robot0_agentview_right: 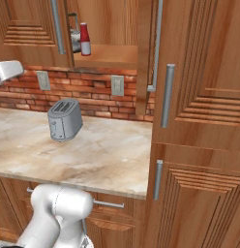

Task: The dining table condiment station is running low on ketchup. Refill the condiment station by opening the cabinet and taking the ketchup from the cabinet and placing it on the dining table.

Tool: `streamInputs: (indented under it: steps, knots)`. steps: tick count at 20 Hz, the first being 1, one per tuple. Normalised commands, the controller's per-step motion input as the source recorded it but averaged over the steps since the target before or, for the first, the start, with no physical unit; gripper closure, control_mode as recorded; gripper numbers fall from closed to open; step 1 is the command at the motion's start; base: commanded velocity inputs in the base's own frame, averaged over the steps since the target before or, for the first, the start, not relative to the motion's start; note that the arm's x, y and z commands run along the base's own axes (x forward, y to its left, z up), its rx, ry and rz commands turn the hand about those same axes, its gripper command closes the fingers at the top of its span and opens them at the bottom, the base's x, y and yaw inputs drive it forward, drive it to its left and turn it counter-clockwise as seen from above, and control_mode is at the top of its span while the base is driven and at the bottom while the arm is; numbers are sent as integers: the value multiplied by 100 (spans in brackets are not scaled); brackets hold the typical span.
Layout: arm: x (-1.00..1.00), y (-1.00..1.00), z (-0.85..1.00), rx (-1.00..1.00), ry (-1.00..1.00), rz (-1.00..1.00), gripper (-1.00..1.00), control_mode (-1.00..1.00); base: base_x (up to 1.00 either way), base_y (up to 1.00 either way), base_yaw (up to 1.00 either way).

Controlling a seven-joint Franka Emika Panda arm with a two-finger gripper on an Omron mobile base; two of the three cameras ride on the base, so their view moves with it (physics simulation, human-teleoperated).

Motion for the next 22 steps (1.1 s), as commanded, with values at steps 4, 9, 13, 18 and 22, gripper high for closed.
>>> streamInputs:
  steps: [4, 9, 13, 18, 22]
  knots:
    - [39, 2, 1, 13, -26, 17, -100, -100, 0, 0, 0]
    - [21, -3, 31, 12, -21, 6, -100, -100, 0, 0, 0]
    - [44, -1, 29, 11, -10, 0, -100, -100, 0, 0, 0]
    - [42, 0, 29, 6, -3, 0, -100, -100, 0, 0, 0]
    - [41, 0, 7, 3, 0, 0, -100, -100, 0, 0, 0]
